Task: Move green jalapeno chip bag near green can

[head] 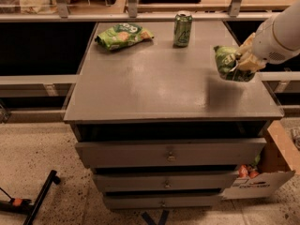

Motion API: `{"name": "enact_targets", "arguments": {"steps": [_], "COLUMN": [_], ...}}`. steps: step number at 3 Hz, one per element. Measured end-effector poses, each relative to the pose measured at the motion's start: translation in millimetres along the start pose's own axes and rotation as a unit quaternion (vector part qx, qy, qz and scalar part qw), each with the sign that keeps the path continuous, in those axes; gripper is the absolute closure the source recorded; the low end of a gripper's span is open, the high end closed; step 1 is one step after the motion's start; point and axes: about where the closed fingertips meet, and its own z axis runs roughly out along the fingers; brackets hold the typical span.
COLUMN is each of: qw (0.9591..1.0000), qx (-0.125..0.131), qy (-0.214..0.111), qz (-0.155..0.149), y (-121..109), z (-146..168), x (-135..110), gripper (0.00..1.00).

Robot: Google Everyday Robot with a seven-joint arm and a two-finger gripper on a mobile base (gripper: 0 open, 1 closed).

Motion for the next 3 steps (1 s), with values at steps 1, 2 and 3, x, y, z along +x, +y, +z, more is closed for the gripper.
{"name": "enact_targets", "arguments": {"steps": [1,2,3], "qw": [0.9992,0.9974,0.9951], "qx": [0.038,0.069,0.094], "qy": [-0.007,-0.018,-0.029], "qz": [0.003,-0.003,-0.010], "y": [-30,-54,-73], "z": [-6,-4,4], "x": [-12,-23,-32], "gripper": [1.00,1.00,1.00]}}
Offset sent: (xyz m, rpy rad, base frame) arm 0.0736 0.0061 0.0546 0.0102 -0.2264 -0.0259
